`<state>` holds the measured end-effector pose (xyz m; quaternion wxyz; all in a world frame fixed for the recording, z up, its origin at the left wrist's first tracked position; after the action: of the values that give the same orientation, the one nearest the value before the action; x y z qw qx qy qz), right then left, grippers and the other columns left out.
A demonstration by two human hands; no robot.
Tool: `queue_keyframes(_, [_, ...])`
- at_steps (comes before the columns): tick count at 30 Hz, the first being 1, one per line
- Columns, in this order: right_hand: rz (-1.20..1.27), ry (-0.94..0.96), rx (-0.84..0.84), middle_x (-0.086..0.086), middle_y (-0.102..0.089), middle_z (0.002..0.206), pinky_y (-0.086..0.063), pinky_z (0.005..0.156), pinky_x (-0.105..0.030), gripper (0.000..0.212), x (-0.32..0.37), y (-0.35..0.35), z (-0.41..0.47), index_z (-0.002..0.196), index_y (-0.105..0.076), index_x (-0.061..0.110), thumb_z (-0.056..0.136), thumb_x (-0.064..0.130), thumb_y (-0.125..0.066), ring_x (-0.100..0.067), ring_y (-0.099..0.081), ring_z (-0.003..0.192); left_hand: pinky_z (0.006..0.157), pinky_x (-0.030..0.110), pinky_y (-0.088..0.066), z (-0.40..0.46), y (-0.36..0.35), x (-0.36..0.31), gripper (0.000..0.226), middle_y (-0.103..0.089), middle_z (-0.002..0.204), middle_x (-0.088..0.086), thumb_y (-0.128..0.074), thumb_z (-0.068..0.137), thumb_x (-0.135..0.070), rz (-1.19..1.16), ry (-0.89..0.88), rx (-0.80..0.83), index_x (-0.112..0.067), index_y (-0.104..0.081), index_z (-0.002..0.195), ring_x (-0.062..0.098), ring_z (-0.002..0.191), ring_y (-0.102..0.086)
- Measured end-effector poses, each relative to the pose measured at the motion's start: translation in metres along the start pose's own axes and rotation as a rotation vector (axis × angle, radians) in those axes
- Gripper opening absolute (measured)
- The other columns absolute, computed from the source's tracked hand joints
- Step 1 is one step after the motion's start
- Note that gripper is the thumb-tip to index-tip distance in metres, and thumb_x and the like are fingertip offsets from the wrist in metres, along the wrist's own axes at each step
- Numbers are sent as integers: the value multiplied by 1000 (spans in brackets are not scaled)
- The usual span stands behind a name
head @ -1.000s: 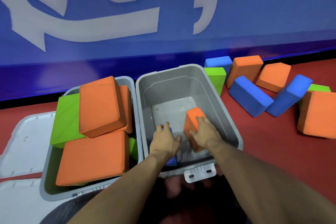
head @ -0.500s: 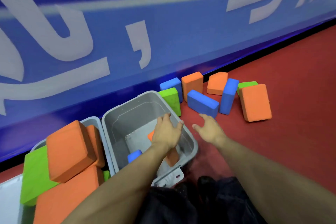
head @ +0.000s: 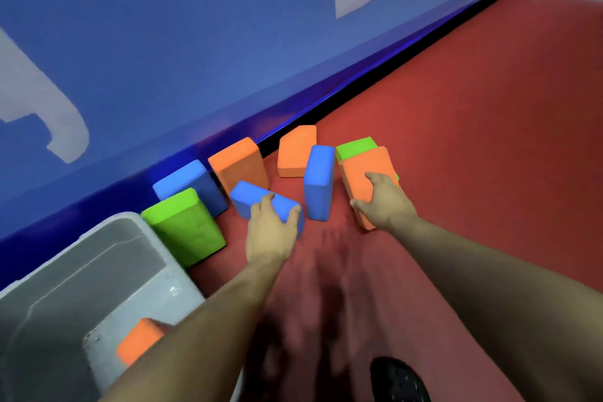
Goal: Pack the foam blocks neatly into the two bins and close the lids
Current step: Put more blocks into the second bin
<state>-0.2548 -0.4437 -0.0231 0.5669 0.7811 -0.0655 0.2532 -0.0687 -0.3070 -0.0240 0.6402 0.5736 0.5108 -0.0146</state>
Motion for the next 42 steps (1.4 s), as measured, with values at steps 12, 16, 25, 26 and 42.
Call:
queue_keyframes(12, [-599, 160, 164, 1, 14, 168, -3, 124, -50, 82, -49, -44, 255, 154, -29, 27, 87, 61, -62, -29, 9, 155, 108, 46, -39, 196, -144, -46, 79, -20, 162, 12, -59, 86, -72, 372, -95, 188, -29, -40, 149, 40, 137, -42])
queue_keyframes(16, [-678, 236, 191, -2, -12, 168, 1, 124, -49, 84, -66, -44, 259, 148, -32, 17, 85, 60, -66, -22, -3, 155, 87, 45, -47, 201, -147, -44, 66, -50, 134, 12, -68, 88, -51, 387, -58, 183, -23, -37, 140, 41, 117, -58])
queue_keyframes(25, [-422, 54, 206, -10, -40, 127, -46, 98, -45, 79, -43, 4, 150, 116, -57, 18, 61, 71, -81, -38, -50, 119, 87, 43, -49, 116, -48, -38, 56, -57, 122, 1, -77, 78, -48, 123, -52, 89, -29, -44, 119, 35, 108, -61])
queue_keyframes(26, [-372, 50, 155, -11, -40, 124, -47, 98, -46, 78, -33, 10, 129, 113, -57, 17, 61, 71, -80, -38, -49, 118, 87, 43, -49, 101, -26, -39, 56, -58, 122, -1, -78, 77, -50, 96, -51, 65, -30, -44, 117, 34, 107, -62])
queue_keyframes(42, [128, 406, -236, -7, -54, 103, -42, 87, -40, 52, 246, 13, -212, 80, -52, 21, 70, 64, -78, -33, -52, 104, 76, 34, -40, -187, 337, 111, 53, -55, 114, -15, -82, 77, -48, 25, -1, -511, -27, -50, 113, 20, 98, -57])
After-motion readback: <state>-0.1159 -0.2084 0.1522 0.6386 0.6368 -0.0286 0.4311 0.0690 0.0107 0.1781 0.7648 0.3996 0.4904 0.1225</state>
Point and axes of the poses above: each hand's wrist, its own z-axis towards the middle knuckle, its own y-axis out of the back of the hand, x = y × z, the point moved 1 cm from there along z, towards the middle knuckle
